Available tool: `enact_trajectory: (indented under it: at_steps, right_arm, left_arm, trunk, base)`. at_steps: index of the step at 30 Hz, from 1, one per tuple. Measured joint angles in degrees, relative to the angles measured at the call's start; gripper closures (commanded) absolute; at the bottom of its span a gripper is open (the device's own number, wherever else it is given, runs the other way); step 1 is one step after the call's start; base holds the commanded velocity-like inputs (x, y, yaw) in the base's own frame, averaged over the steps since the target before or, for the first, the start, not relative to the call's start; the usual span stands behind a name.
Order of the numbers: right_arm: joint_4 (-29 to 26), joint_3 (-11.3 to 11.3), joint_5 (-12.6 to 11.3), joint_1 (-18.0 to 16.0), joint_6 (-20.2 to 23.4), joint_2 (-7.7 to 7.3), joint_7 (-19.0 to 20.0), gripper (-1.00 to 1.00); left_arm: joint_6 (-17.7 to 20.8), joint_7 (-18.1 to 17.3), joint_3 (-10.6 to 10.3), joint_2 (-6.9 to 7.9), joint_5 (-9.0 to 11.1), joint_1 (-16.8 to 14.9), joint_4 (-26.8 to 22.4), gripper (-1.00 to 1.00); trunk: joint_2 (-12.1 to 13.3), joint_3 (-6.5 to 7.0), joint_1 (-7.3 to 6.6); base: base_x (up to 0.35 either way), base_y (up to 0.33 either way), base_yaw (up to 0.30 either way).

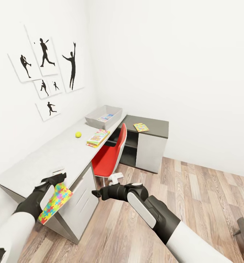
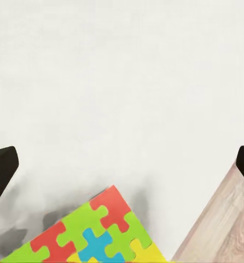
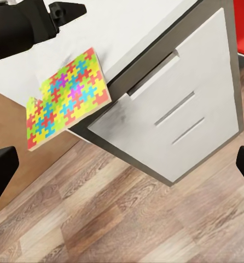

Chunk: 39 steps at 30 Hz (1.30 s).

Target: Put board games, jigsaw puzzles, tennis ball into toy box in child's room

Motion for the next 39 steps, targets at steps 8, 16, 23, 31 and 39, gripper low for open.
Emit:
enact_trajectory:
  at_steps: [8, 16, 23, 31, 39]
  right_arm:
    - [0.3, -0.1, -0.1, 0.0, -1.3, -0.12, 0.0, -1.00]
    - [3.1, -2.5, -0.4, 0.0, -3.4, -0.18, 0.3, -1.00]
    - [3.9, -4.8, -0.6, 0.0, -3.5, -0.22, 0.8, -1.00]
    - [5.8, -7.1, -0.6, 0.0, -3.6, -0.24, 0.9, -1.00]
    - [10.1, -14.5, -0.8, 0.0, -3.3, -0.17, 5.6, -1.00]
  left_arm:
    - [9.9, -0.2, 0.4, 0.71, 4.3, 1.3, -10.5, -1.00]
    - [27.6, -0.4, 5.8, 1.05, 11.4, 8.6, -31.5, -1.00]
    - [44.2, -10.4, 13.2, 1.16, 14.0, 12.0, -42.5, -1.00]
    - [48.2, -24.0, 17.1, 5.02, 14.6, 12.6, -43.3, -1.00]
    - [48.5, -37.2, 18.0, 8.99, 14.6, 15.3, -42.5, -1.00]
  trunk:
    - [0.0, 0.00, 0.00]
    - [0.0, 0.00, -0.01]
    - [0.0, 0.00, 0.00]
    - [0.0, 0.00, 0.00]
    - [0.0, 0.00, 0.00]
  base:
    - [0.000, 0.000, 0.000]
    - [0.000, 0.000, 0.000]
    - [0.000, 0.000, 0.000]
    - [0.000, 0.000, 0.000]
    - [0.000, 0.000, 0.000]
